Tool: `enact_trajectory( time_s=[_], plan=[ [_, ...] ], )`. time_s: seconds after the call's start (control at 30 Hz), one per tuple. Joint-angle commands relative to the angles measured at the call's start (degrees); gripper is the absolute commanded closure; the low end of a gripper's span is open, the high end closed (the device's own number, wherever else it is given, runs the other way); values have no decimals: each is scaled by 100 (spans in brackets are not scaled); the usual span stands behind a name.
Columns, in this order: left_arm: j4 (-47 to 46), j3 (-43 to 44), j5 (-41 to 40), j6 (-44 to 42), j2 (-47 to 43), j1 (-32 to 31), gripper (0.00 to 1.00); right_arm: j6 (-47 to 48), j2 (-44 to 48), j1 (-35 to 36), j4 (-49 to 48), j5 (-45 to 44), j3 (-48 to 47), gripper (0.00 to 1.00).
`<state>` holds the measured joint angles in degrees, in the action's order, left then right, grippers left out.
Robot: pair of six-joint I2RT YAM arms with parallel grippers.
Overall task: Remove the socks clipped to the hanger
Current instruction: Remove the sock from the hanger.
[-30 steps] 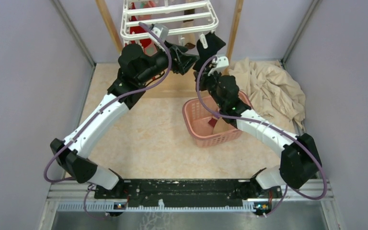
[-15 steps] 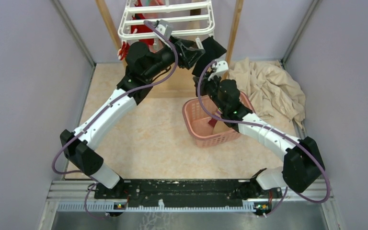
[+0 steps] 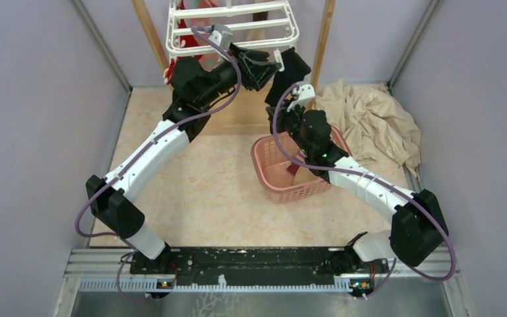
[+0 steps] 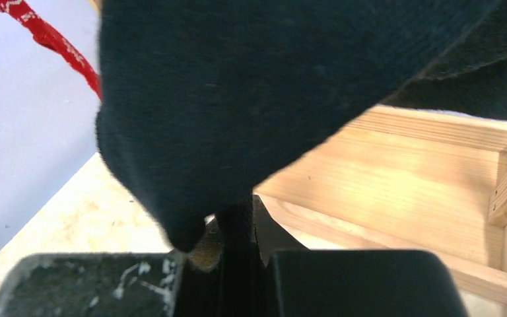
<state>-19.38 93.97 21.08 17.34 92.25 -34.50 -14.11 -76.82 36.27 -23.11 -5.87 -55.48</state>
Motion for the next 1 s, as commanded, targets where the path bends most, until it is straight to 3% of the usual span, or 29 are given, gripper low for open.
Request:
enact_trajectory(
  time_s=[0.0,0.33,0.97],
  plan=[
    [-177,-24,3,103,108,70,33,-22,271,29,-148,94,46,100],
    [-14,-61,-147,222,176,50,34,-17,289,37,-149,137,77,100],
    [931,-244,-1287,117,-229,-401,34,31,545,110,-70,183,205,100]
  ],
)
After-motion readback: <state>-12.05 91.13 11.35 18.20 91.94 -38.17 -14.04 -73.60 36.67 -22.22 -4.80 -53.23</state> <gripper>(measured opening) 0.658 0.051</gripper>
